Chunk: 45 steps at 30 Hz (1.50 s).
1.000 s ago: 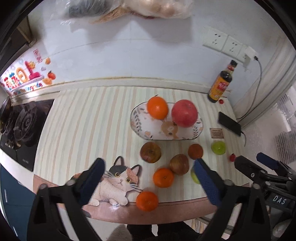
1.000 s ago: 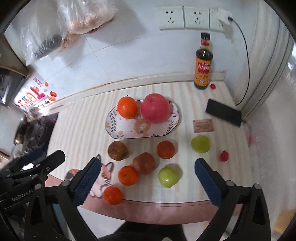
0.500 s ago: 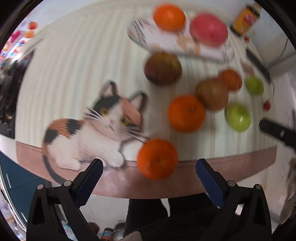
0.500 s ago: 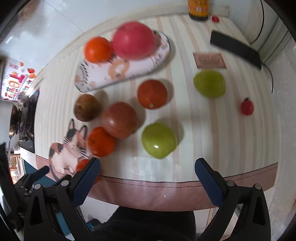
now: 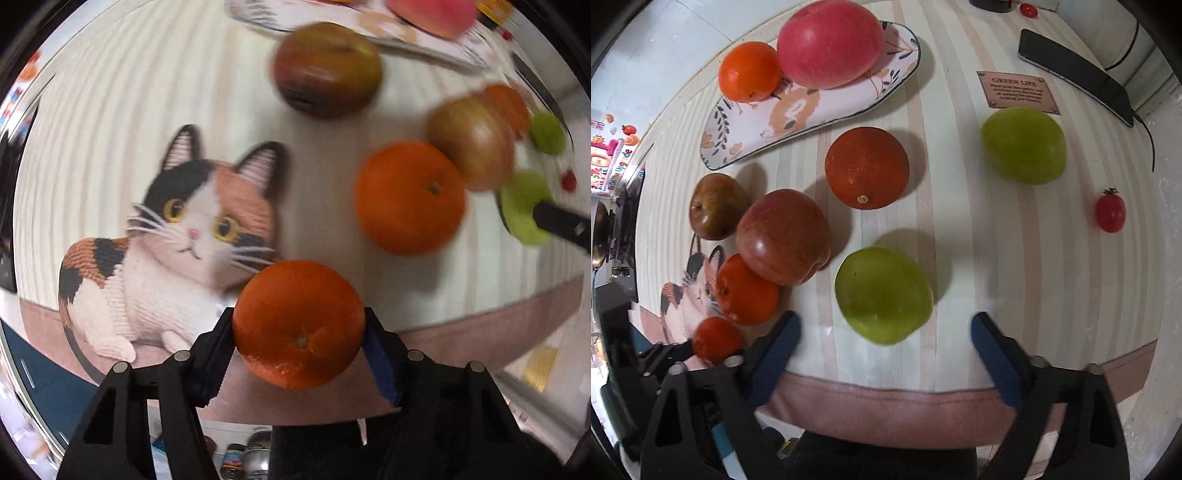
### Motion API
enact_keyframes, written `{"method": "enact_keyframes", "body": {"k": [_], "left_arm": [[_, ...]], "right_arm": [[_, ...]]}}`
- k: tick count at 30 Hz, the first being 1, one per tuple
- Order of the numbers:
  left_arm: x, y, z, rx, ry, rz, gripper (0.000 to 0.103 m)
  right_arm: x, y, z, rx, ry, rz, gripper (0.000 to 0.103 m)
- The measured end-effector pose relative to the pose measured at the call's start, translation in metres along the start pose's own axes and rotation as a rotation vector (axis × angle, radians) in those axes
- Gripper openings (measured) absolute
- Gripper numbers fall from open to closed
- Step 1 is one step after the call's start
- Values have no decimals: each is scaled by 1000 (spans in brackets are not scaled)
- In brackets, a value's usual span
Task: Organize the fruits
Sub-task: 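Grasp an orange with the left tool while the right tool grasps a green apple, then lower the orange with the left tool while the right tool lowers the green apple onto the plate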
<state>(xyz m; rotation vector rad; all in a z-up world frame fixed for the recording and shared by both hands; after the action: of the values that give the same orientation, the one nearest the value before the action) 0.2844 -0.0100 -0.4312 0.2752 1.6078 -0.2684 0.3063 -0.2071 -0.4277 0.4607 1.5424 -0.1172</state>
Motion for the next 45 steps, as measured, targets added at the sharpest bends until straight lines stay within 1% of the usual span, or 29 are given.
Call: {"method": "enact_keyframes", "body": {"k": [2, 4, 5, 7, 11, 13, 15, 18, 23, 24, 25, 29, 32, 35, 37, 40, 43, 45], "left_arm": [[0, 6, 2, -36, -8, -4, 63], [-3, 6, 5, -54, -17, -8, 63], [-3, 6, 5, -55, -18, -10, 63], [-4, 0, 5, -58, -20, -21, 63], [-5, -16, 5, -38, -21, -43, 63], [-4, -21, 5, -25, -18, -48, 63], [-5, -24, 4, -8, -20, -26, 63], [-6, -29, 5, -6, -19, -35, 63], [-5, -17, 6, -5, -16, -39, 63], [-5, -20, 11, -10, -20, -42, 63], [-5, -21, 26, -13, -24, -45, 63], [-25, -12, 30, -23, -63, -59, 63], [-54, -3, 35, -31, -105, -82, 63], [-88, 7, 43, -37, -168, -104, 63], [-113, 13, 57, -32, -214, -120, 63], [-134, 25, 83, -28, -261, -124, 63], [-136, 42, 122, -15, -279, -83, 63], [-130, 50, 145, -11, -265, -65, 63]], "right_arm": [[10, 1, 5, -9, 2, -16, 67], [16, 5, 7, -17, 1, 20, 63], [16, 7, 8, -28, -11, 9, 62], [17, 8, 5, -39, -3, -4, 62], [21, 1, -13, 59, 111, 87, 62], [24, 0, -20, 71, 139, 106, 62], [23, -2, -21, 80, 122, 116, 62], [20, -3, -20, 71, 114, 104, 64], [22, -4, -20, 22, 88, 81, 63], [25, 0, -20, 16, 83, 75, 63], [25, 1, -20, 8, 81, 70, 62], [18, 2, -18, 8, 57, 76, 62], [-1, 5, -16, 19, 39, 122, 62], [-28, 14, -10, 15, 3, 172, 62], [-49, 25, 0, 13, -29, 210, 62], [-71, 43, 21, 0, -75, 246, 62], [-75, 61, 52, -12, -121, 226, 62], [-65, 67, 75, -14, -139, 185, 62]]}}
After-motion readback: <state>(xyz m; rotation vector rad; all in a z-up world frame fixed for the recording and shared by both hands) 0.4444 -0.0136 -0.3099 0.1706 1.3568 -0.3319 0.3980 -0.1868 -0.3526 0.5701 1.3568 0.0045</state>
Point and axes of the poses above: each gripper's, at about its wrist camera, not at the fingertips, and x roughly the way its jaws point, y to its left, z to its top, the point moved 8 cm from there along x, roughly the way its jaws point, and after that the axes turned 10 degrees about x, right-handed, at the moved point
